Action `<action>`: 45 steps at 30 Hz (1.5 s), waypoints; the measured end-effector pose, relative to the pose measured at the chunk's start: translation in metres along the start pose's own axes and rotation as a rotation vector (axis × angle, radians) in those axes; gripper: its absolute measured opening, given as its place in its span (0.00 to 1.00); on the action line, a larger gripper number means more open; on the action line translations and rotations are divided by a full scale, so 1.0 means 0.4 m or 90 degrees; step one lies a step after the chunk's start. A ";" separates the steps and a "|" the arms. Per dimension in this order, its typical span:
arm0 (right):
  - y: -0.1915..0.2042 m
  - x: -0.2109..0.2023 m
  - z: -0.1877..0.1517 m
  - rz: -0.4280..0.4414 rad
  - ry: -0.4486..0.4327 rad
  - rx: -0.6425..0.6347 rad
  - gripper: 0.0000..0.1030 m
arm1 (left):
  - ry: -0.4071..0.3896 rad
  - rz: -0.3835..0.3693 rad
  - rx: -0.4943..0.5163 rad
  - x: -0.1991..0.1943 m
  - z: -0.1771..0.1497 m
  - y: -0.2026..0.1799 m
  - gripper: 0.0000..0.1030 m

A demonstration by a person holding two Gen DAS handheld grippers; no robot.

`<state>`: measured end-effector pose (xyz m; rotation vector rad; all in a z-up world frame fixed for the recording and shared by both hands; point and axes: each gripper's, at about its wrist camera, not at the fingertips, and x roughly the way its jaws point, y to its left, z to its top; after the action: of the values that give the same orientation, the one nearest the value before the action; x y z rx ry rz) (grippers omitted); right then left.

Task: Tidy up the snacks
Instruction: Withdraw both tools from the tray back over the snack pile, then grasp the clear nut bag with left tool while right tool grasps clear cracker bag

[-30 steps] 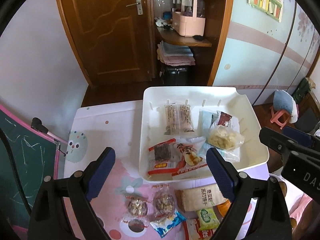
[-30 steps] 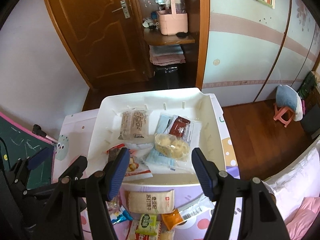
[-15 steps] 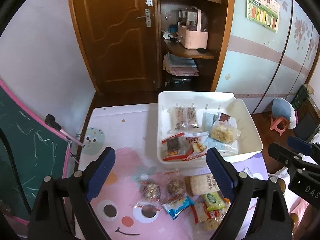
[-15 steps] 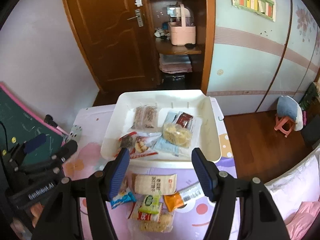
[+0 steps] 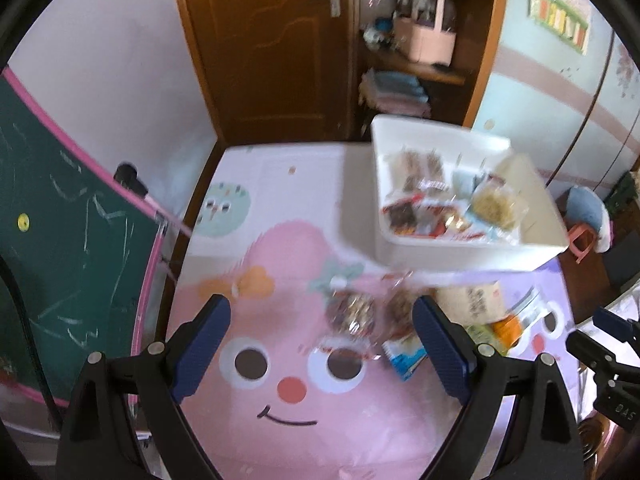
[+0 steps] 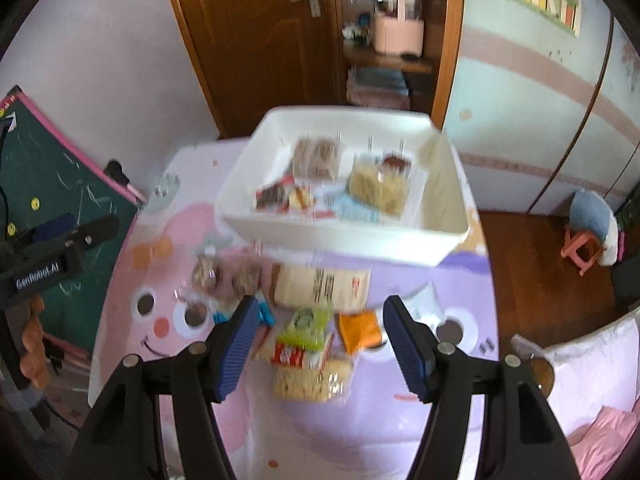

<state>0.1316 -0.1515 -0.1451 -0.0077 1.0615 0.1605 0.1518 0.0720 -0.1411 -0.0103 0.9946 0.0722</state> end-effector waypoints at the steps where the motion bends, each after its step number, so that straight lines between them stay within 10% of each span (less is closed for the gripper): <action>1: -0.003 0.013 -0.011 0.001 0.008 0.003 0.63 | 0.009 0.004 -0.001 0.016 -0.011 0.004 0.89; 16: -0.008 0.239 -0.188 0.031 0.151 0.060 0.63 | 0.113 0.002 -0.005 0.252 -0.061 0.003 0.89; 38: 0.021 0.363 -0.155 0.010 0.178 0.057 0.91 | 0.210 -0.030 -0.001 0.477 -0.041 -0.064 0.89; 45: 0.052 0.378 -0.146 -0.006 0.178 0.031 0.91 | 0.215 -0.069 0.005 0.487 -0.041 -0.080 0.56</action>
<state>0.1504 -0.1166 -0.3038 0.0098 1.3434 0.1266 0.2457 0.0505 -0.3142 -0.0713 1.3295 -0.0339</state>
